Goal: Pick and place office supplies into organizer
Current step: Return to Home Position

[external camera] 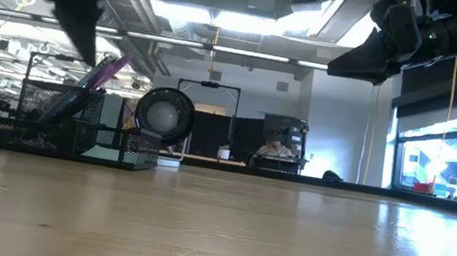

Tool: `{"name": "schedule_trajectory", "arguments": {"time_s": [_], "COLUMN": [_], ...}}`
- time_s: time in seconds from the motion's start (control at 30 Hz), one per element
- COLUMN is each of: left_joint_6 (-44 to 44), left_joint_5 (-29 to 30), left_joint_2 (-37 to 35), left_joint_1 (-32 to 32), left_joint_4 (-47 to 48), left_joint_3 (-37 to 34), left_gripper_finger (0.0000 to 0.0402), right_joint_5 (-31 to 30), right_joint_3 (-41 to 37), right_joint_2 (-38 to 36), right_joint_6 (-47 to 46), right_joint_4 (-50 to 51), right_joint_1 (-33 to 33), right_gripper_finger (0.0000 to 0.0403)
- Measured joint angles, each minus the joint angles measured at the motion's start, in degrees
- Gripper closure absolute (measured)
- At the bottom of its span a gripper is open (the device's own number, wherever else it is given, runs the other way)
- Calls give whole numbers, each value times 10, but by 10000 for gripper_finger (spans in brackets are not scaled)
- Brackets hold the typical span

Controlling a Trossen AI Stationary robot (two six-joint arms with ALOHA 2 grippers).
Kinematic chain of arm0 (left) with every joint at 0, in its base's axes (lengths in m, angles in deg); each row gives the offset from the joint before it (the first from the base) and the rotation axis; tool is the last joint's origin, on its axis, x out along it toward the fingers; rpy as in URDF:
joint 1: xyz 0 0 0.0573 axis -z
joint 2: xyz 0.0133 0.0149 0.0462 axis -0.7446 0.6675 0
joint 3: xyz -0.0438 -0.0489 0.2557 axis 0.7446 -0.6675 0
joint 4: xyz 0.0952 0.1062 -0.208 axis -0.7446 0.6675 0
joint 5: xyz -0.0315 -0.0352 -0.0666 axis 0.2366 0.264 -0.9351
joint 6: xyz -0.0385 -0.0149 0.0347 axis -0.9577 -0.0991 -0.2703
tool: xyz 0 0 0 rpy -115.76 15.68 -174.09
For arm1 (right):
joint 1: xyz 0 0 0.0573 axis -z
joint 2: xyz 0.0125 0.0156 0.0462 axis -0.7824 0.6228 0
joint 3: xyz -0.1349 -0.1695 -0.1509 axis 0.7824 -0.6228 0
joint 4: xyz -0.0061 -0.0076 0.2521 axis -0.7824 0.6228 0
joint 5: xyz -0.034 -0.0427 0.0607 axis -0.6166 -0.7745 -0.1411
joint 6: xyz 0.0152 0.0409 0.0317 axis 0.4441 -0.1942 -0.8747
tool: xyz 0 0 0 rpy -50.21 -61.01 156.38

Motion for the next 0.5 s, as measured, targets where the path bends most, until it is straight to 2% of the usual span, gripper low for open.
{"name": "schedule_trajectory", "arguments": {"time_s": [0.13,0.27,0.37,0.5], "left_joint_6": [19,29,54,121], "left_joint_5": [59,125,169,186], "left_joint_2": [-73,-144,-186,-238], "left_joint_1": [0,0,1,0], "left_joint_4": [0,-4,-31,-93], "left_joint_3": [0,1,-2,-22], "left_gripper_finger": [331,331,332,334], "right_joint_5": [0,0,-1,-1], "right_joint_3": [0,1,10,22], "right_joint_2": [0,-1,-7,-29], "right_joint_6": [0,-51,-44,-27], "right_joint_4": [0,-8,12,13], "right_joint_1": [0,6,13,27], "right_gripper_finger": [276,276,276,276]}}
